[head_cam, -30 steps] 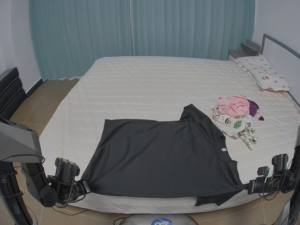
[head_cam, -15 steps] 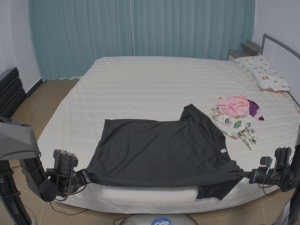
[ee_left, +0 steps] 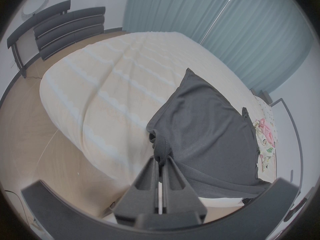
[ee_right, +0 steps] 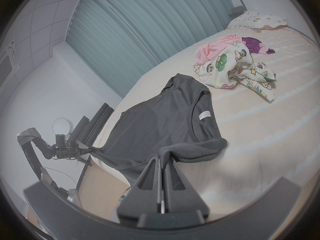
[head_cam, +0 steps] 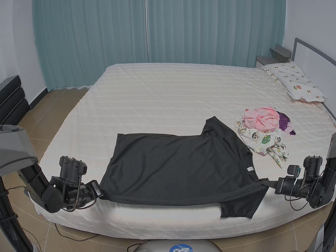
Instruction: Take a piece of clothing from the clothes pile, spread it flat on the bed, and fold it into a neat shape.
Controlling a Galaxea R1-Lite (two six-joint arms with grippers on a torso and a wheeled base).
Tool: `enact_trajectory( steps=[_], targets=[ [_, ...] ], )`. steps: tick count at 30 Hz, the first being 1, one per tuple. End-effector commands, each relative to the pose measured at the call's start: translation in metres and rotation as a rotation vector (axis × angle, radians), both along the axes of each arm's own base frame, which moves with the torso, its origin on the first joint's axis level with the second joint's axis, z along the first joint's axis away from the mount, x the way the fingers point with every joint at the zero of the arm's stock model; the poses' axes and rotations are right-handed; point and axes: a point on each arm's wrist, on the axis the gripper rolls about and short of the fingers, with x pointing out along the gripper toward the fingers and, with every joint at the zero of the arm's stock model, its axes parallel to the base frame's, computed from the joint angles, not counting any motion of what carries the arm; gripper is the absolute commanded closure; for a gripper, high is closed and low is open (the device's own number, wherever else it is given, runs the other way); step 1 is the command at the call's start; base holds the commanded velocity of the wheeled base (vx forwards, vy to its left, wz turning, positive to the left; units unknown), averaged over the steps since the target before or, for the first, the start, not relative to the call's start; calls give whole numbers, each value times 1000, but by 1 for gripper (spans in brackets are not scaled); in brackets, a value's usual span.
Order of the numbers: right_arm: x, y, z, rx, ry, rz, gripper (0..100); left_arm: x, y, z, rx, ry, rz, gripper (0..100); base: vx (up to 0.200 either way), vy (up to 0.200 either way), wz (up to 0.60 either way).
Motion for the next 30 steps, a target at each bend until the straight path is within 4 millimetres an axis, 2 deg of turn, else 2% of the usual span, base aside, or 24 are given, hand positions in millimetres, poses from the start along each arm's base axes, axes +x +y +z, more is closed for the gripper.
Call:
enact_trajectory(
  steps=[1,6,11,19,26,30],
  targets=[
    [13,-1,5,26,-27,-13,100,20,7,32,-60,-75,40,100,0,0,0],
    [17,-1,5,40,-25,-22,100,27,11,35,-75,-15,43,100,0,0,0],
    [21,-1,-10,46,26,-21,100,36,9,38,-92,46,23,100,0,0,0],
    [34,-3,-26,50,50,-22,100,59,4,14,-73,154,25,100,0,0,0],
    [47,-4,-31,48,46,-23,100,80,3,12,-86,137,45,100,0,0,0],
    [59,0,-35,44,70,-13,100,94,0,4,-83,161,45,100,0,0,0]
  ],
)
